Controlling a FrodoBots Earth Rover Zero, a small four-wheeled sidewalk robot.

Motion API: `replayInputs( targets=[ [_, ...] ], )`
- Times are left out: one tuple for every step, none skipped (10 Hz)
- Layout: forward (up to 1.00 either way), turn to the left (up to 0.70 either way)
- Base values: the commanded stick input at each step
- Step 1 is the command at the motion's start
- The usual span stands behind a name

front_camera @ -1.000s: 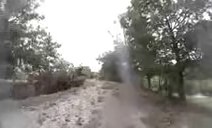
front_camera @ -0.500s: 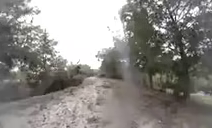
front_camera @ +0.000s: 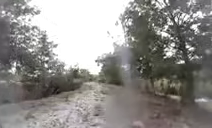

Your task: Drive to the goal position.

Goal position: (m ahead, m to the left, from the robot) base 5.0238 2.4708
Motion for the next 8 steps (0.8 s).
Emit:
replayInputs(
  targets=[
    [0.6, 0.0],
    [0.6, 0.0],
    [0.6, 0.0],
    [0.6, 0.0],
    [0.6, 0.0],
    [0.6, 0.0],
    [0.6, 0.0],
    [0.6, 0.0]
  ],
)
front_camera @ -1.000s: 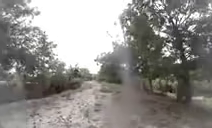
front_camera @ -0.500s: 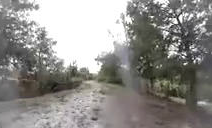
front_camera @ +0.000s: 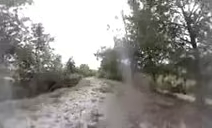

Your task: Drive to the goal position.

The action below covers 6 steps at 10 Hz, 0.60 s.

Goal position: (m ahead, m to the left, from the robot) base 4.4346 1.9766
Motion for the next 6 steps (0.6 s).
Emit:
replayInputs(
  targets=[
    [0.6, 0.0],
    [0.6, 0.0],
    [0.6, 0.0],
    [0.6, 0.0],
    [0.6, 0.0],
    [0.6, 0.0]
  ],
)
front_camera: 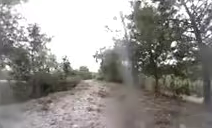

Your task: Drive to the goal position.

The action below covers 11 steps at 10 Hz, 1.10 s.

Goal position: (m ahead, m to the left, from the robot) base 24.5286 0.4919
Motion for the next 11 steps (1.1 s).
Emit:
replayInputs(
  targets=[
    [0.6, 0.0],
    [0.6, 0.0],
    [0.6, 0.0],
    [0.6, 0.0],
    [0.6, 0.0],
    [0.6, 0.0],
    [0.6, 0.0],
    [0.6, 0.0],
    [0.6, 0.0],
    [0.6, 0.0],
    [0.6, 0.0]
  ],
)
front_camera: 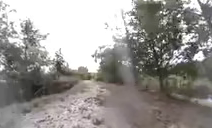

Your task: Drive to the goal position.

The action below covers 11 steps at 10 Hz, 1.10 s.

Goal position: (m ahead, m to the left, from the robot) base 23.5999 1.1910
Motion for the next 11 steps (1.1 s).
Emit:
replayInputs(
  targets=[
    [0.6, 0.0],
    [0.6, 0.0],
    [0.6, 0.0],
    [0.6, 0.0],
    [0.6, 0.0],
    [0.6, 0.0],
    [0.6, 0.0],
    [0.6, 0.1],
    [0.6, 0.14],
    [0.6, 0.15],
    [0.6, 0.15]
  ],
)
